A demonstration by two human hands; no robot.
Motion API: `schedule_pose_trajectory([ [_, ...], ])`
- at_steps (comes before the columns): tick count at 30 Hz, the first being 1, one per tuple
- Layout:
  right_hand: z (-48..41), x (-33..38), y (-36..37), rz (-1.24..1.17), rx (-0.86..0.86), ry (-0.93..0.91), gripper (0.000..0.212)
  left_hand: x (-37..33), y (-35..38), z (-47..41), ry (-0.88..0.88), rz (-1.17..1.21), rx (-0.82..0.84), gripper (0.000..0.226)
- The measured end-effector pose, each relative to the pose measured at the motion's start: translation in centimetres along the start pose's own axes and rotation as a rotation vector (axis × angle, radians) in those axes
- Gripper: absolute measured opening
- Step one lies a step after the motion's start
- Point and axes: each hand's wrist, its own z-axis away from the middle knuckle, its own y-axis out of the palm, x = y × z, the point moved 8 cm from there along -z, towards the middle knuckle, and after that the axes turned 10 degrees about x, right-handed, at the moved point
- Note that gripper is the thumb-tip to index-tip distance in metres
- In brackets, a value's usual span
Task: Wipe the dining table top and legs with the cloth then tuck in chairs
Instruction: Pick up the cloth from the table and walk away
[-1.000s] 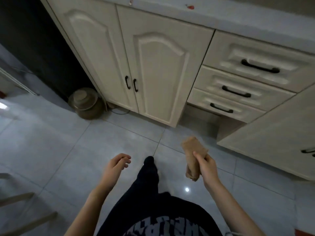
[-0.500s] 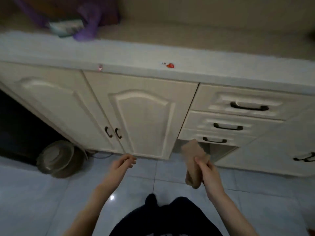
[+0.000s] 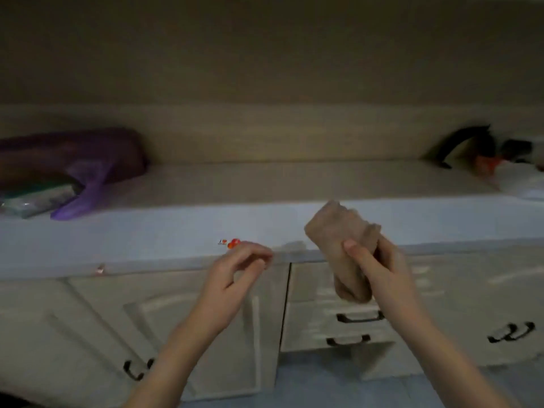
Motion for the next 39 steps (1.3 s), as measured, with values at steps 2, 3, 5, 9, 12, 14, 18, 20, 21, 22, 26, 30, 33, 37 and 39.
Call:
schedule_pose_trajectory([
  [2, -3.0, 2.3, -0.9, 0.120, -0.007, -0.086, 0.005, -1.3, -0.5, -3.2, 0.068, -0.054, -0.033, 0.019],
  [3, -4.5, 3.1, -1.3, 0.187, -0.015, -0.114, 0.007, -1.4, -0.8, -4.7, 0.072, -0.068, -0.056, 0.016],
  [5, -7.5, 3.8, -1.7, 0.392, -0.003, -0.158, 0.018, -0.7, -0.9, -7.7, 0.029, -0.062, -0.074, 0.018],
  [9, -12.1, 1.0, -0.7, 0.770, 0.153, -0.148, 0.017, 2.1, 1.4, -12.3, -0.102, -0.025, 0.063, 0.053],
  [12, -13.4, -1.3, 0.2, 0.871, 0.238, -0.124, 0.031, 3.4, 3.4, -14.1, -0.146, -0.123, 0.135, 0.060],
  [14, -13.7, -1.8, 0.2, 0.834, 0.266, -0.118, 0.040, 3.7, 3.6, -14.9, -0.124, -0.212, 0.111, 0.050],
  [18, -13.7, -2.2, -0.9, 0.681, 0.312, -0.129, 0.049, 3.6, 2.8, -15.1, -0.081, -0.271, 0.030, 0.033],
  [20, -13.6, -2.4, -2.0, 0.645, 0.275, -0.140, 0.045, 3.4, 2.5, -15.0, -0.068, -0.265, 0.000, 0.026],
  [21, -13.6, -2.4, -2.5, 0.628, 0.257, -0.145, 0.041, 3.2, 2.4, -14.9, -0.063, -0.252, -0.007, 0.022],
  [22, -13.6, -2.4, -3.0, 0.608, 0.241, -0.151, 0.036, 3.0, 2.4, -14.9, -0.058, -0.229, -0.007, 0.019],
  [26, -13.4, -1.6, -3.8, 0.500, 0.227, -0.210, 0.031, 1.5, 2.0, -14.9, 0.004, -0.129, -0.009, 0.008],
  [30, -12.9, 0.1, -3.6, 0.551, 0.209, -0.340, 0.017, -1.3, 1.9, -15.2, 0.100, -0.171, 0.013, 0.004],
  [33, -12.4, 1.8, -3.4, 0.514, 0.208, -0.393, 0.011, -3.2, 1.8, -15.1, 0.142, -0.212, -0.029, 0.004],
  [37, -11.5, 4.2, -3.6, 0.308, 0.223, -0.331, 0.012, -6.2, 0.9, -14.4, 0.222, -0.226, -0.110, 0.004],
  [39, -11.2, 5.7, -4.0, 0.190, 0.205, -0.338, 0.017, -7.6, 0.4, -14.3, 0.251, -0.211, -0.149, 0.008],
])
